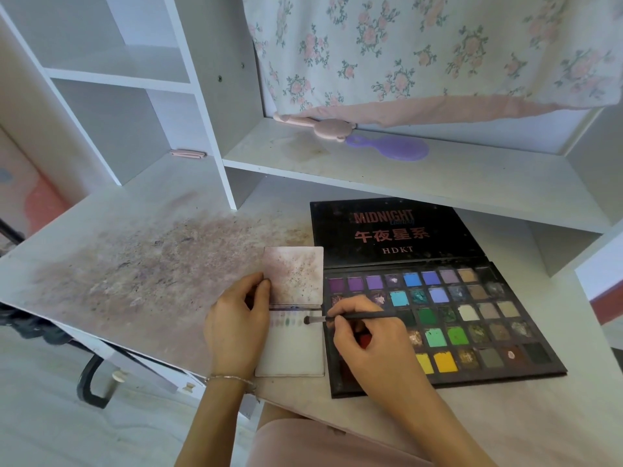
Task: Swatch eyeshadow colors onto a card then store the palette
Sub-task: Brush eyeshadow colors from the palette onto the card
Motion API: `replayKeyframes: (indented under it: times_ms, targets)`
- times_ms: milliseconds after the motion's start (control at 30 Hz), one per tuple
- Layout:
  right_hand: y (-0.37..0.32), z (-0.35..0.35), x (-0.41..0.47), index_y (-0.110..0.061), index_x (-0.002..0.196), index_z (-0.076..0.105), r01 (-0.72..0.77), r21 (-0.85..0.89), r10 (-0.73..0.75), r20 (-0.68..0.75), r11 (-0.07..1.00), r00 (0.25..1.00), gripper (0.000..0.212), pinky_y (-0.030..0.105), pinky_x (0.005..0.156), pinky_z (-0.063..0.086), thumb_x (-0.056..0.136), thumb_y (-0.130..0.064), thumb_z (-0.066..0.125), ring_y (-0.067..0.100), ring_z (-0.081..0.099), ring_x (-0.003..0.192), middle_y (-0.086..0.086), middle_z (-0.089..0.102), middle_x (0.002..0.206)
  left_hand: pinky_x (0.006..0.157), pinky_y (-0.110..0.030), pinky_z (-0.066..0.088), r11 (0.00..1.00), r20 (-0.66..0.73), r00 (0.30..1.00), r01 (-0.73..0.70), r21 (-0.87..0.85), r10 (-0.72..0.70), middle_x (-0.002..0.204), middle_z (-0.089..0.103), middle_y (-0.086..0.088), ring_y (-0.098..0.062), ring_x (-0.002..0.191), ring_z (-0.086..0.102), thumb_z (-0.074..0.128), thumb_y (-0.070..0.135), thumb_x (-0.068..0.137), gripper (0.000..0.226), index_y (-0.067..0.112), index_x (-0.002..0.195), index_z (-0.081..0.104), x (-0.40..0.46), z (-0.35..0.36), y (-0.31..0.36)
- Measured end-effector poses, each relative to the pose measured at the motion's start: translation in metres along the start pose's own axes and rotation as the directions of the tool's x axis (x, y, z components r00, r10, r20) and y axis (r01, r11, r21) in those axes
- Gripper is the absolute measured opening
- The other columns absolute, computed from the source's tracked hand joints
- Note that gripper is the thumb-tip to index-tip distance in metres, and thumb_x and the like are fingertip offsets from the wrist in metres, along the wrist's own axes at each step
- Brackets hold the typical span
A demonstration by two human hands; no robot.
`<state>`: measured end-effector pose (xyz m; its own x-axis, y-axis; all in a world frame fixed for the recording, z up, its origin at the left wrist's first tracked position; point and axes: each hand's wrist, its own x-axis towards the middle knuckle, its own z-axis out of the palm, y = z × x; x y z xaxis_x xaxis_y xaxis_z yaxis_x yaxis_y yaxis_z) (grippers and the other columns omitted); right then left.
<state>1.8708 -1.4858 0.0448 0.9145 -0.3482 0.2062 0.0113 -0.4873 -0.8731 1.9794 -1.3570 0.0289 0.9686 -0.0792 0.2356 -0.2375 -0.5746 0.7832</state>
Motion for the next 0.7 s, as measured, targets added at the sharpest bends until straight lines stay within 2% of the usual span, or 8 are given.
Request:
replayKeyframes:
  times_ms: [167, 400, 533, 700]
  targets:
    - [-0.0001, 0.0, 0.0004, -0.039, 0.076, 0.05, -0.015, -0.006, 0.015, 0.014, 1.0, 1.0, 0.027, 0.011, 0.064, 0.046, 0.086, -0.014, 0.053, 0.003, 0.055, 0.08, -0.012, 0.059, 0.077, 0.059, -0.02, 0.036, 1.0, -0.002, 1.0, -0.005, 0.005, 0.006, 0.079, 0.067, 0.0, -0.014, 0.071, 0.056, 0.058, 0.017, 0.087, 0.016, 0.016, 0.098, 0.07, 0.0005, 0.0006, 0.0003]
    - [-0.0008, -0.0001, 0.0005, -0.039, 0.075, 0.05, -0.014, -0.009, 0.014, 0.019, 1.0, 1.0, 0.029, 0.013, 0.064, 0.047, 0.085, -0.013, 0.053, 0.003, 0.055, 0.079, -0.013, 0.059, 0.076, 0.06, -0.021, 0.036, 1.0, -0.009, 1.0, -0.008, 0.008, 0.008, 0.079, 0.068, -0.002, -0.016, 0.071, 0.056, 0.059, 0.017, 0.087, 0.017, 0.015, 0.099, 0.071, 0.0002, 0.0006, 0.0005]
    - [-0.0017, -0.0003, 0.0014, -0.041, 0.077, 0.05, -0.013, -0.007, 0.013, 0.014, 1.0, 1.0, 0.029, 0.012, 0.06, 0.045, 0.086, -0.014, 0.052, 0.004, 0.056, 0.072, -0.012, 0.059, 0.075, 0.057, -0.016, 0.034, 1.0, -0.007, 1.0, -0.002, 0.015, 0.002, 0.077, 0.066, 0.001, -0.014, 0.07, 0.055, 0.058, 0.018, 0.087, 0.017, 0.017, 0.098, 0.071, 0.0005, 0.0008, 0.0001]
    - [-0.0025, -0.001, 0.0011, -0.039, 0.075, 0.049, -0.011, -0.012, 0.011, 0.024, 1.0, 1.0, 0.03, 0.009, 0.056, 0.04, 0.086, -0.011, 0.052, 0.0, 0.054, 0.067, -0.013, 0.057, 0.071, 0.059, -0.02, 0.035, 1.0, -0.003, 1.0, 0.003, 0.016, -0.003, 0.076, 0.065, 0.002, -0.015, 0.07, 0.055, 0.058, 0.019, 0.088, 0.017, 0.018, 0.099, 0.07, 0.0006, 0.0009, -0.0004]
